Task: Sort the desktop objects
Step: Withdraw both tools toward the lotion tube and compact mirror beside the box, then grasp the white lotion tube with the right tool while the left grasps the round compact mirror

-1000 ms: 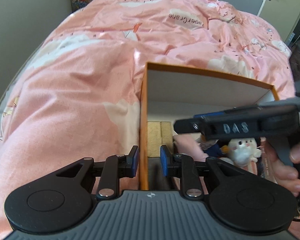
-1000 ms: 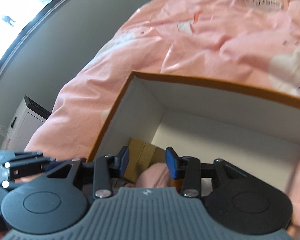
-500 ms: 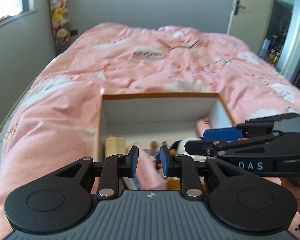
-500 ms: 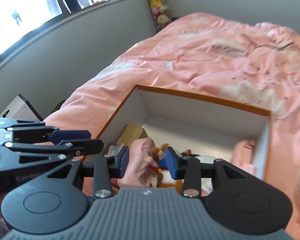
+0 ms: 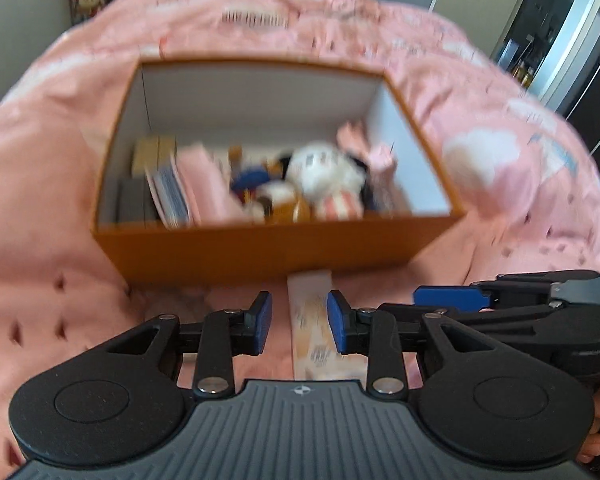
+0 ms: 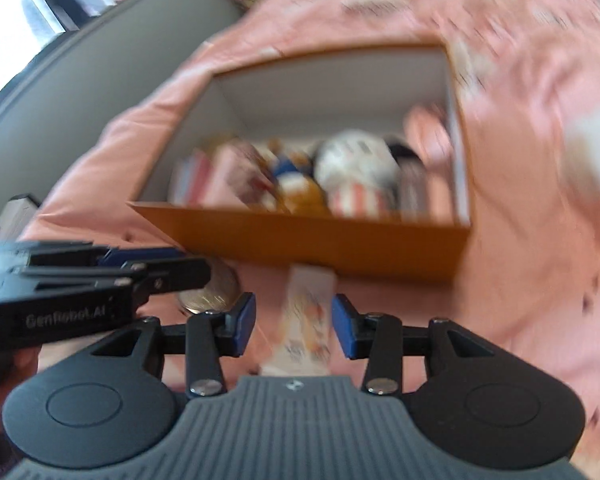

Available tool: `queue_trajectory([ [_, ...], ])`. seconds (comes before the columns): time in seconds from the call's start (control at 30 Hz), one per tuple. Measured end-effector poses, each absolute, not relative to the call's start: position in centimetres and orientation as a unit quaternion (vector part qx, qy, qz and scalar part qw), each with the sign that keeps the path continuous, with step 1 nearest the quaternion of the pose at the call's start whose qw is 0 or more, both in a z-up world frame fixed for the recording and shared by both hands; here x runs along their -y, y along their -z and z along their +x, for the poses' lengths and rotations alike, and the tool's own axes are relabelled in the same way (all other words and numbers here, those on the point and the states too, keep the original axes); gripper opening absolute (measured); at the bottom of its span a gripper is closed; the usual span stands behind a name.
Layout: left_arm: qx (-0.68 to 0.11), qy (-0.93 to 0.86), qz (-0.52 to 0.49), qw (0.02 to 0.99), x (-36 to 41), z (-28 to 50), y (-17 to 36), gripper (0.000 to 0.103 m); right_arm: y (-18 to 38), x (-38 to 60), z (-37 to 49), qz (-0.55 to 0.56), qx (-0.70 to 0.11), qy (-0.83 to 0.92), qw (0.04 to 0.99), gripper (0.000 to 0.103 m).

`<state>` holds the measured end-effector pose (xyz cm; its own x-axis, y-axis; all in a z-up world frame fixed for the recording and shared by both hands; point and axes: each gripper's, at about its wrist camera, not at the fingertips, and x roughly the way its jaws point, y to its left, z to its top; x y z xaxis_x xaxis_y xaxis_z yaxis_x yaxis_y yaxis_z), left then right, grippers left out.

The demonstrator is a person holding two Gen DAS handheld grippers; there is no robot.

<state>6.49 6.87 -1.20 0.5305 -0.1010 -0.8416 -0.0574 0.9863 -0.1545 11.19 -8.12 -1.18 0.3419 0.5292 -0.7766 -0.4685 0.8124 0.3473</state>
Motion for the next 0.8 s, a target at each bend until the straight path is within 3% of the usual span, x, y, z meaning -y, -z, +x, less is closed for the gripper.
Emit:
queue_trajectory([
  [0.37, -0.570, 0.015, -0.008, 0.821, -4.7, 6.3, 6.1, 0.035, 8.6, 8.0, 12.2, 0.056, -0.613, -0.269, 0.741, 0.050],
  [0.63, -0.578, 0.009, -0.008, 0.816, -5.0, 6.3, 6.5, 0.035, 9.8, 8.2, 12.3, 0.078, -0.622, -0.273, 0.730, 0.051],
  [0.8, -0.551, -0.018, -0.024, 0.834, -6.1, 6.7, 5.5, 0.035, 7.7, 8.0, 12.2, 0.060, -0.569, -0.280, 0.771, 0.051],
])
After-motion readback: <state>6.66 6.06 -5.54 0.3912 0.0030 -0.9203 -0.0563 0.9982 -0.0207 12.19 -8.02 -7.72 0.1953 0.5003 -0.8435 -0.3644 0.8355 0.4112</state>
